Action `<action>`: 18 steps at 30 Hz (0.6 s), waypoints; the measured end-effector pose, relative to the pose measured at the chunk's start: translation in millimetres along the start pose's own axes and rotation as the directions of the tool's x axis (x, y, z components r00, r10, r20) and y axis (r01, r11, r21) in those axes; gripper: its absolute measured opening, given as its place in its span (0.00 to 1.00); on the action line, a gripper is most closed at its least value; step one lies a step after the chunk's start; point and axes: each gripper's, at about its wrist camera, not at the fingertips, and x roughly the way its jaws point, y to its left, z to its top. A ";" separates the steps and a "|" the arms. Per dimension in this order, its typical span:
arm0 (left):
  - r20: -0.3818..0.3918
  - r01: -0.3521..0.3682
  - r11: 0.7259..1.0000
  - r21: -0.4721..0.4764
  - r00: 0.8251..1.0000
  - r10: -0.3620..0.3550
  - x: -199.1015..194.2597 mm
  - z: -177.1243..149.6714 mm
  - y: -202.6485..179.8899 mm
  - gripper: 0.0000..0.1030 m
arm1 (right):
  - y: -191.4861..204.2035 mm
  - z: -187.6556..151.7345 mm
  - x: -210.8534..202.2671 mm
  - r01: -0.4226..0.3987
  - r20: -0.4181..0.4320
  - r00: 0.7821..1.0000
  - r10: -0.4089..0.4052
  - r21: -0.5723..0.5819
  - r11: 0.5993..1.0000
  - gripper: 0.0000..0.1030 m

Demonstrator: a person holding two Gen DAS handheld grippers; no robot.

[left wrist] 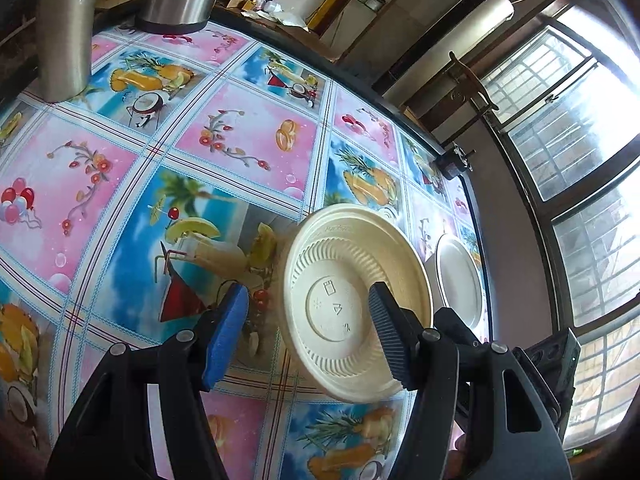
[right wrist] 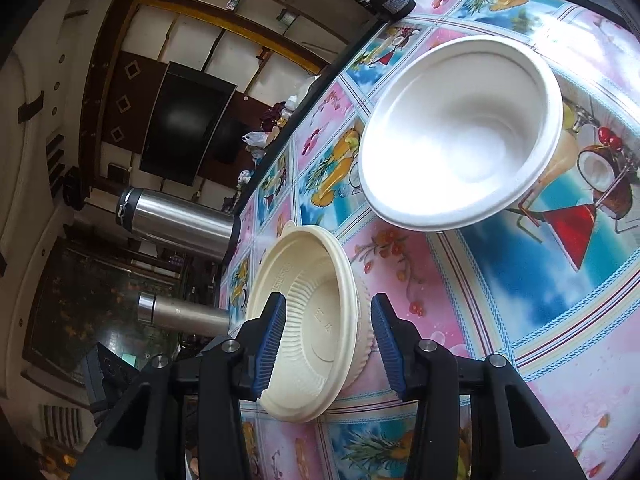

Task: Organize plates and bowls
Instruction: 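Close the left gripper on the second cream bowl's rim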

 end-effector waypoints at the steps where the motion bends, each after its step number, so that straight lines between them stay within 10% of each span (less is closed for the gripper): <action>1: -0.020 -0.010 1.000 0.005 1.000 0.010 5.3 1.1 1.1 0.58 | 1.5 0.0 -0.4 0.009 0.006 1.000 -0.009 -0.006 1.000 0.39; 8: -0.056 0.035 0.999 -0.020 0.998 -0.036 13.8 1.2 11.2 0.56 | 7.7 -5.1 2.3 0.084 0.033 0.996 -0.083 -0.049 0.995 0.31; 18: -0.041 0.052 0.999 -0.014 0.998 -0.052 12.3 1.8 16.9 0.21 | 11.0 -8.8 6.5 0.120 0.044 0.992 -0.117 -0.078 0.990 0.28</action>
